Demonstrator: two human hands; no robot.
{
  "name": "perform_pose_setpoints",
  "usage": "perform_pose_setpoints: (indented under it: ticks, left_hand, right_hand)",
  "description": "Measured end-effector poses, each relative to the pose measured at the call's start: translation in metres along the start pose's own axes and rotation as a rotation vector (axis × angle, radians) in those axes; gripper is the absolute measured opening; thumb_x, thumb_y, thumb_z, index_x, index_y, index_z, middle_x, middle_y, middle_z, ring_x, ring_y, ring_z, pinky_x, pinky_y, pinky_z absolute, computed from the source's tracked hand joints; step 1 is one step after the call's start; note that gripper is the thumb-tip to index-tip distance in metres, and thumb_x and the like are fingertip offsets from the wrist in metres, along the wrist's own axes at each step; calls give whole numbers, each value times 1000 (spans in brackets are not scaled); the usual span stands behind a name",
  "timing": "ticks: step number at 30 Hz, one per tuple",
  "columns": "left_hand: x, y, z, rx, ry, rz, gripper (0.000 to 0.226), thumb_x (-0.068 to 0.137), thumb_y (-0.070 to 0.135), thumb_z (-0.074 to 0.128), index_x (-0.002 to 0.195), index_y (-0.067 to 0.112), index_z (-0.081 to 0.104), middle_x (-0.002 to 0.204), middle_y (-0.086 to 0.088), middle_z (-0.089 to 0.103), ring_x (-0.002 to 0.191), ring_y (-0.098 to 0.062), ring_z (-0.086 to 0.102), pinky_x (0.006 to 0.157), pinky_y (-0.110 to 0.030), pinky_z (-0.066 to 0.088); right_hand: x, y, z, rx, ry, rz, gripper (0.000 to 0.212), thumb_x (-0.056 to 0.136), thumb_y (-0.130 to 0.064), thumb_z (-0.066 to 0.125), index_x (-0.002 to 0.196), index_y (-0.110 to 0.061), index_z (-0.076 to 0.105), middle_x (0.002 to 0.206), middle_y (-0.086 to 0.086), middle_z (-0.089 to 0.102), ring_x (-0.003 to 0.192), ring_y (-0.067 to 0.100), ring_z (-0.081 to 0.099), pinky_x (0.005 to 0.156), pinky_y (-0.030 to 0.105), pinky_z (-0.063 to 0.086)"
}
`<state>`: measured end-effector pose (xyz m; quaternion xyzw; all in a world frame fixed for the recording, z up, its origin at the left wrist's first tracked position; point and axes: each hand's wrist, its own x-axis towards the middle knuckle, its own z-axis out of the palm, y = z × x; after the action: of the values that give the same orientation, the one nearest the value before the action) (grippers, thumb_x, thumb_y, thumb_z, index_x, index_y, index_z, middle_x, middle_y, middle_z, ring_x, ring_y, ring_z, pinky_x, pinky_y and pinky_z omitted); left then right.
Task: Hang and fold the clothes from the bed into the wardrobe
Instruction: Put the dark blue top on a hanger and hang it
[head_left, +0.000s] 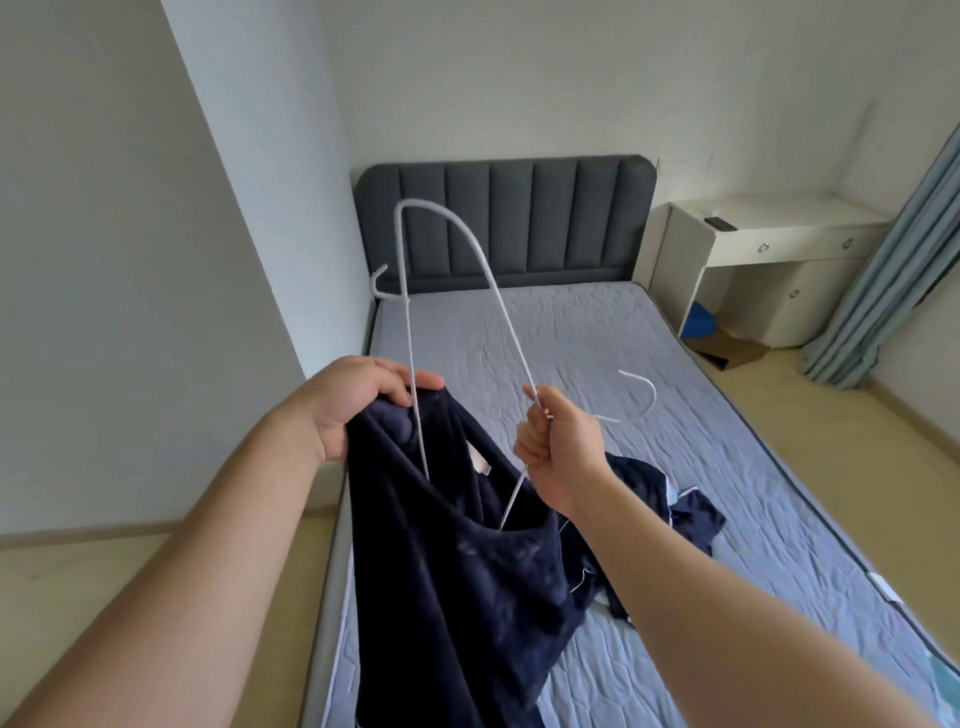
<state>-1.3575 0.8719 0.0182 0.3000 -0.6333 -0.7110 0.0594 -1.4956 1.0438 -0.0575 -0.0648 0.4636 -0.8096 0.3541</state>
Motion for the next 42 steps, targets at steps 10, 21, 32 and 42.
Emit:
perform_pose_setpoints:
  ticks: [10, 21, 32, 42]
  left_hand:
    - [1, 13, -36, 66, 169, 252, 55, 67, -23, 51, 91, 17, 81, 98, -10, 76, 92, -24, 70, 77, -28, 57]
    - [23, 16, -31, 848, 705, 458, 66, 71, -3, 37, 107, 38, 75, 124, 7, 69, 113, -22, 60, 90, -30, 48]
    - [44, -14, 51, 1069, 380, 380, 37, 68, 26, 36, 85, 37, 66, 84, 8, 64, 81, -23, 58, 66, -30, 45]
    - [63, -44, 50, 1143, 81, 719, 30, 103, 14, 40, 121, 28, 60, 97, -1, 53, 84, -24, 57, 77, -42, 51]
  right_hand:
    - [7, -14, -21, -678, 131, -43, 40, 76, -27, 60, 51, -23, 29, 55, -2, 28, 50, 15, 20, 50, 29, 19]
    - [6, -17, -26, -1230, 50, -166, 57, 92, -37, 57, 50, -17, 24, 44, -6, 25, 41, 15, 23, 46, 29, 20]
    - [16, -49, 13, -1651, 84, -395, 39, 94, -50, 48, 68, -21, 53, 59, -4, 56, 56, 15, 54, 46, 27, 33]
    - [20, -63, -10, -1723, 31, -332, 38, 91, -59, 50, 80, -24, 52, 67, -7, 59, 61, 15, 59, 49, 28, 39]
